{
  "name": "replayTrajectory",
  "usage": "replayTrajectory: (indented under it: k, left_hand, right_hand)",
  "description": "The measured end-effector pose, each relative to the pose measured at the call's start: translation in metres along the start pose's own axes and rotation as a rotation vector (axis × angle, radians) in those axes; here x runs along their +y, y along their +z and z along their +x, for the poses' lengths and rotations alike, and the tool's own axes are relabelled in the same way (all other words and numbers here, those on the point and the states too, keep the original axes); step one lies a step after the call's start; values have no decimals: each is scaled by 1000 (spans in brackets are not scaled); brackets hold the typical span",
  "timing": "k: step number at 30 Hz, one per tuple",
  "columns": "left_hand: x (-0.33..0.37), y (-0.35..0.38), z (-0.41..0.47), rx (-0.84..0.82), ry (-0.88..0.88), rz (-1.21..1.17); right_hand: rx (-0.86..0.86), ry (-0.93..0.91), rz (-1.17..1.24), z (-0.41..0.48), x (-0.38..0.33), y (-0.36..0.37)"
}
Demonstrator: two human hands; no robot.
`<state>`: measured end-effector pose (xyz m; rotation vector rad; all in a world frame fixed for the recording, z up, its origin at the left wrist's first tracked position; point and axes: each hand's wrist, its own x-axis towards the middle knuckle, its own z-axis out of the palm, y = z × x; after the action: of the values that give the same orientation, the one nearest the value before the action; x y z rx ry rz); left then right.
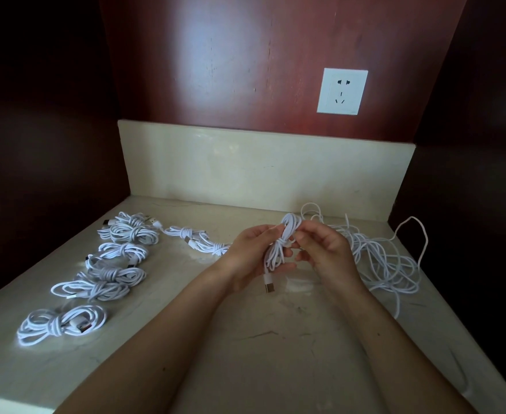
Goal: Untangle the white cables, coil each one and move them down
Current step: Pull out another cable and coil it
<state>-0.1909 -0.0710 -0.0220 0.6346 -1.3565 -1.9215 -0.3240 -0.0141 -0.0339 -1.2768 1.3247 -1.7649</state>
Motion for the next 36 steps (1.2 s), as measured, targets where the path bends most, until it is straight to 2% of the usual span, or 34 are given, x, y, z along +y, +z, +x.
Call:
replayTrajectory:
  k: [5, 11, 16, 20, 29, 36]
  left_hand:
    - [1, -1, -1, 1, 6, 19]
    - [-4, -3, -1, 25, 129, 163]
    - [-4, -3, 1, 50, 201, 148]
    - [-5, -4, 2, 89, 254, 184]
    - [-9, -4, 4, 121, 305, 268]
    - [-9, -1, 4, 170, 366, 317]
  right_hand:
    - [21, 10, 26, 0, 4, -2]
    - [60, 92, 220, -2, 0, -2]
    - [49, 127, 341, -2, -8, -4]
    - [14, 117, 301, -2, -9, -1]
    - [147, 86, 181, -1, -6, 2]
    - [150, 71, 159, -3, -9, 4]
